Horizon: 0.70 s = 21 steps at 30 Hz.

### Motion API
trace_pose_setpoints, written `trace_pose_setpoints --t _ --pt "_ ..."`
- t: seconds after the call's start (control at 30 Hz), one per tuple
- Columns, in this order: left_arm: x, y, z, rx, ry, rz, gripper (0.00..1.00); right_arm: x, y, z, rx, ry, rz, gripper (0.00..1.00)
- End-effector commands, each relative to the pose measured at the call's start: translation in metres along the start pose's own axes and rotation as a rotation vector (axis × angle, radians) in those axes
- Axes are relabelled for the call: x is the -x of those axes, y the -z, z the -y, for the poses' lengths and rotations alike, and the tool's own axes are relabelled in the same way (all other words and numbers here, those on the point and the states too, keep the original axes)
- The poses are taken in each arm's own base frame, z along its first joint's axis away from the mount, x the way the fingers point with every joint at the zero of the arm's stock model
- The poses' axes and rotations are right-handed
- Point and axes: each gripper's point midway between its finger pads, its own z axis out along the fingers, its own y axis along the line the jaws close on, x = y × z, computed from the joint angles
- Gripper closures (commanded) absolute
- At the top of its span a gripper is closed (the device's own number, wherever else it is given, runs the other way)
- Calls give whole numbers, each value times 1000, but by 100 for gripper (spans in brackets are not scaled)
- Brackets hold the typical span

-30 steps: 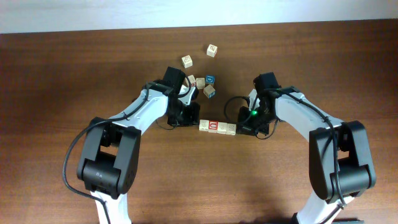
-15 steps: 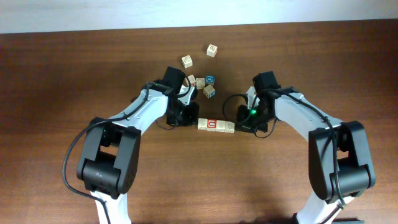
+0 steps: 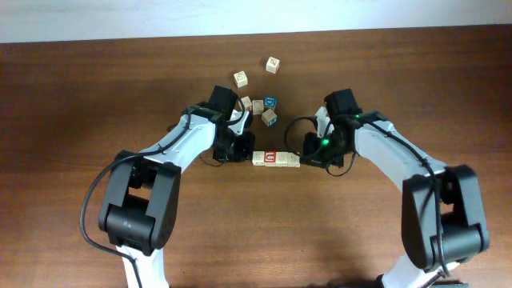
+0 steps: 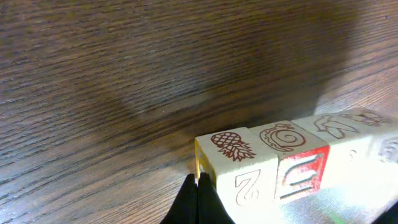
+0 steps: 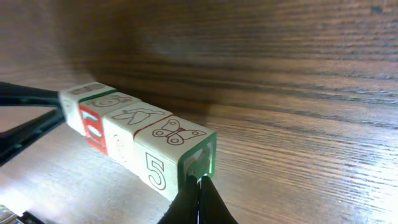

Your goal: Rotate 4 blocks

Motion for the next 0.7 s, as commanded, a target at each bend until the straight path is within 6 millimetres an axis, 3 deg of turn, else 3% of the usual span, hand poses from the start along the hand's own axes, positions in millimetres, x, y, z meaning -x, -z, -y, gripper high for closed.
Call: trace_pose_setpoints --t 0.0,0.27,0.5,0.67 --pt "1 2 18 -60 -39 -2 100 -4 9 -32 70 80 13 96" --pt "1 2 18 -59 -39 -2 100 -1 15 -63 91 153 24 96" --pt "1 2 18 -59 -39 -2 100 -1 16 -68 94 160 24 96" --pt "1 2 18 -59 -38 -4 100 2 19 -86 107 205 40 96"
